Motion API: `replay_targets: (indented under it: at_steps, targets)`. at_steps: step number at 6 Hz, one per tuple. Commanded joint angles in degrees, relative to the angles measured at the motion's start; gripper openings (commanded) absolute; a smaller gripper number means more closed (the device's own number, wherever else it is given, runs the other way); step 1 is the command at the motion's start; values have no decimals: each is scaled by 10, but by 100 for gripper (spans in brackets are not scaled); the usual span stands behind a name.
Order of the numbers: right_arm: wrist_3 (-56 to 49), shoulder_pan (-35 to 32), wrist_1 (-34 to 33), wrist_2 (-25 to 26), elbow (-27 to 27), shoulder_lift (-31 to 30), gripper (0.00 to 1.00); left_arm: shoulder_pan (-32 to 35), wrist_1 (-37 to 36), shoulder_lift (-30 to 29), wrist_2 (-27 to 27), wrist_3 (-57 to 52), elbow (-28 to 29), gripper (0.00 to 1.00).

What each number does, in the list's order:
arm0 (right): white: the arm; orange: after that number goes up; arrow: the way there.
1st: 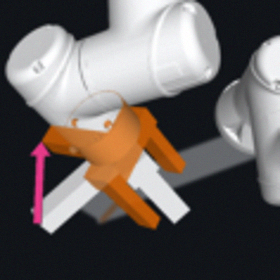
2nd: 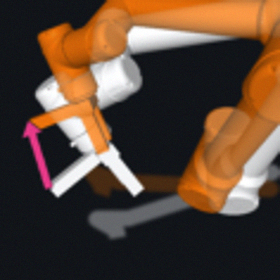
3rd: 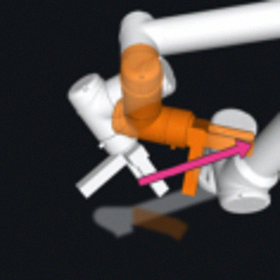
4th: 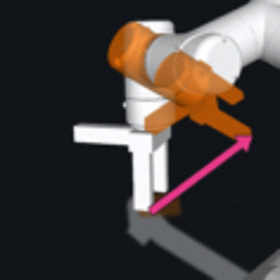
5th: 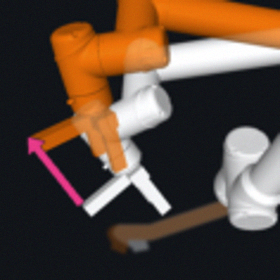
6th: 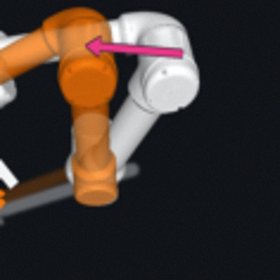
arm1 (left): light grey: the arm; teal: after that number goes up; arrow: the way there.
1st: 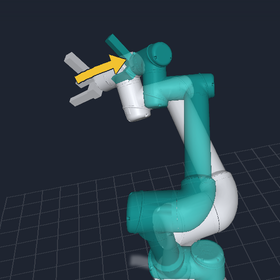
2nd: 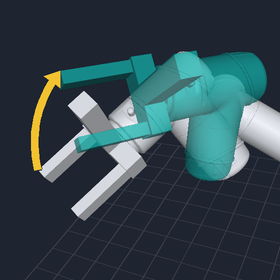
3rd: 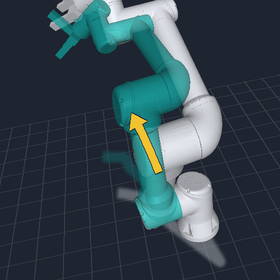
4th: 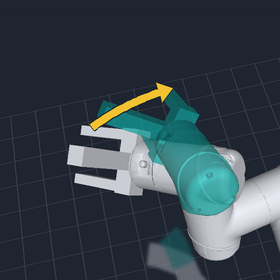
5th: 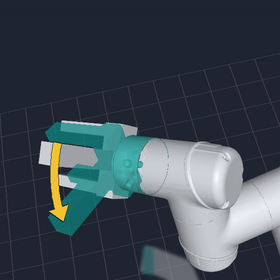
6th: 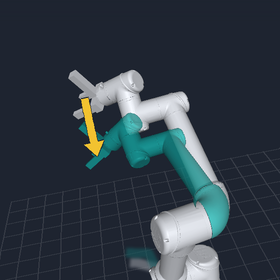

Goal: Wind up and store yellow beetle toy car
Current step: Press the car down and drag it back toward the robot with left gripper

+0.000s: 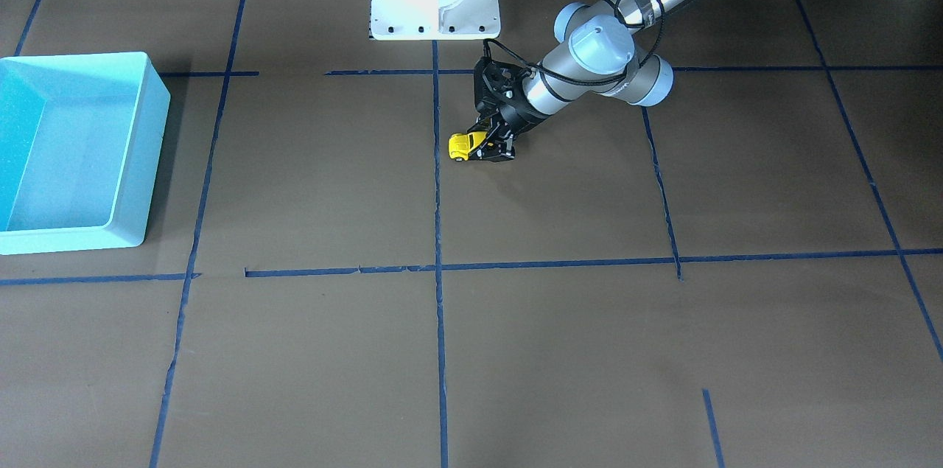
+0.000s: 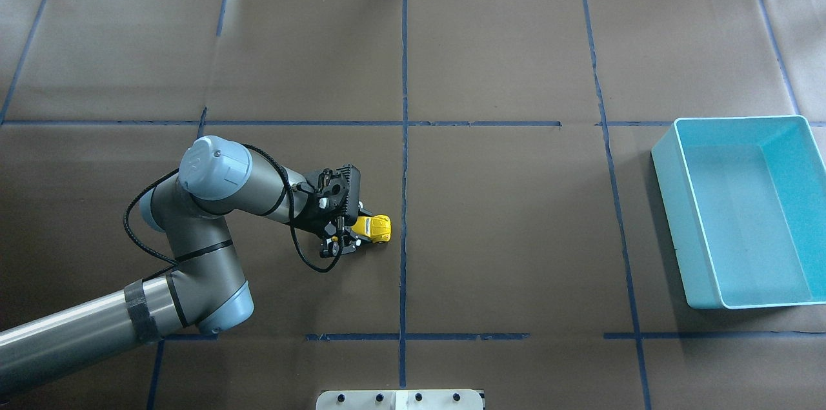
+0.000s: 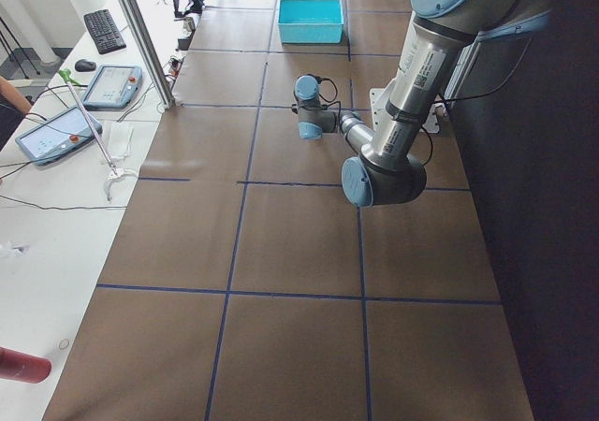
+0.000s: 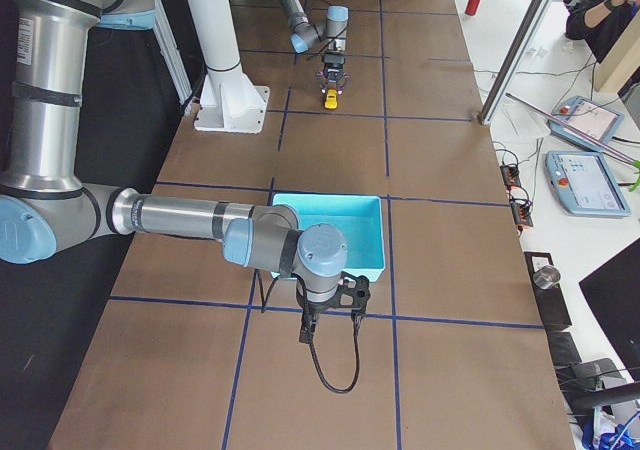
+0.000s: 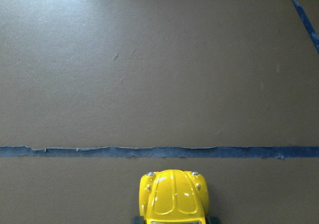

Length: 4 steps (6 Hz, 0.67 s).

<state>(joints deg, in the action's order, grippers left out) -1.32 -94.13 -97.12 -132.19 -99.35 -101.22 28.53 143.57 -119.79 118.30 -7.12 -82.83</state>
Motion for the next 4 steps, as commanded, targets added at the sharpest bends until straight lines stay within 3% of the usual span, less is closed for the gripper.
replay_targets:
  at_steps: [1,3,4]
  targets:
    - [0,0,0,0,0,0,100,4,10,11,0,0,-2,0]
    - [0,0,0,0,0,0,100,7,22,28,1,2,-9,0]
    - [0,0,0,0,0,0,100,8,29,45,1,3,-15,41]
